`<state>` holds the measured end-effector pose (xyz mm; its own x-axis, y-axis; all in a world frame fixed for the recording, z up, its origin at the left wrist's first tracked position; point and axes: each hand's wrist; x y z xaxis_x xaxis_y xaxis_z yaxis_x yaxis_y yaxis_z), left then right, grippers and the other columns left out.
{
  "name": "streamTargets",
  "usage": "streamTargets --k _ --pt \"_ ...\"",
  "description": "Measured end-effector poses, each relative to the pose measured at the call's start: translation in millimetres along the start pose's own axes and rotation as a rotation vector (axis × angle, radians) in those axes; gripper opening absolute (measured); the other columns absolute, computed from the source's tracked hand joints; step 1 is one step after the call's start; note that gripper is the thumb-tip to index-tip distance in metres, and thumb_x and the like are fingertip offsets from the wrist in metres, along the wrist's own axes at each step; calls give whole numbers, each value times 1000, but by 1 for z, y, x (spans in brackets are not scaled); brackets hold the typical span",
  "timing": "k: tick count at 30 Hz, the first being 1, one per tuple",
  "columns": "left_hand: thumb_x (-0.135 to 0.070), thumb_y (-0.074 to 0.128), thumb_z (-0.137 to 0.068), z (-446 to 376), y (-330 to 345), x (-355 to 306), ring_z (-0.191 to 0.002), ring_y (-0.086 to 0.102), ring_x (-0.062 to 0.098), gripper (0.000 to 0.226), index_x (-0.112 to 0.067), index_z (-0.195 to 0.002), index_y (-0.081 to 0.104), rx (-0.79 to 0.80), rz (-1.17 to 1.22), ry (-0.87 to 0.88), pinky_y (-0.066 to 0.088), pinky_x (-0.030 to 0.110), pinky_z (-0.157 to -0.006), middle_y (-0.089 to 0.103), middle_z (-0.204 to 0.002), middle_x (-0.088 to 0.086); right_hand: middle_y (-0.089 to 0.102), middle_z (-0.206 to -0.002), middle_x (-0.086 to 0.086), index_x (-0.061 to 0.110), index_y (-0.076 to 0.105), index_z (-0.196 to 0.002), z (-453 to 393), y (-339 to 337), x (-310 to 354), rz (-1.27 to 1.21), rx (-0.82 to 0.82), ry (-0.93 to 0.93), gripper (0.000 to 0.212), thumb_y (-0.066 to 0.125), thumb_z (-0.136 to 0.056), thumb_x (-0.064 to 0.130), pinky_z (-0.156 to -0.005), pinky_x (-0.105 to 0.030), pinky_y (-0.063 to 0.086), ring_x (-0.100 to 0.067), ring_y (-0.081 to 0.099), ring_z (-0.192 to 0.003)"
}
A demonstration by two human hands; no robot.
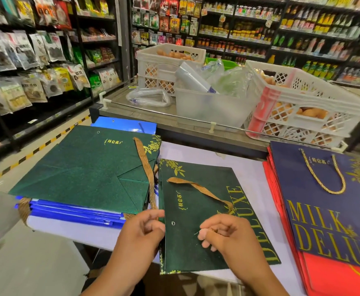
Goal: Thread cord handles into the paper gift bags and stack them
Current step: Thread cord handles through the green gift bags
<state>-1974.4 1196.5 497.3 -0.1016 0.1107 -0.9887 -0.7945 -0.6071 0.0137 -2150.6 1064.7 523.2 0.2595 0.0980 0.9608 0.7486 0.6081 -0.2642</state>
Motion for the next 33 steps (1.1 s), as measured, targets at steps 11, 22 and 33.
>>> streamTargets --k 11,22,33 --pt "-6 59 -99 -10 5 -3 -52 41 13 24 -20 -86 73 121 -269 155 36 30 -55 59 -65 8 77 -75 -11 11 79 -87 -13 17 11 -62 -12 -109 14 78 -85 -2 -69 -37 62 -28 74 -70" --pt "-23 73 -95 -13 2 3 -57 42 12 6 -25 -90 76 172 -224 230 40 31 -57 57 -61 -2 75 -71 -2 23 80 -79 -11 23 0 39 -37 -154 21 78 -86 4 -73 -37 61 -19 72 -69" --pt "-24 73 -96 -12 -1 12 -59 46 11 3 -27 -95 74 159 -271 245 40 30 -61 56 -65 0 75 -82 11 35 80 -82 -9 28 -12 123 -103 -287 28 83 -84 8 -71 -20 56 -13 72 -80"
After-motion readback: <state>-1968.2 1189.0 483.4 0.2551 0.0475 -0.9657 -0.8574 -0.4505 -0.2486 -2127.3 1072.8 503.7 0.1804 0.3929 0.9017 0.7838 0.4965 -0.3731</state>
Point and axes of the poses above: each hand's wrist, its own z-axis away from the middle knuckle, its own y-axis out of the palm, x = y × z
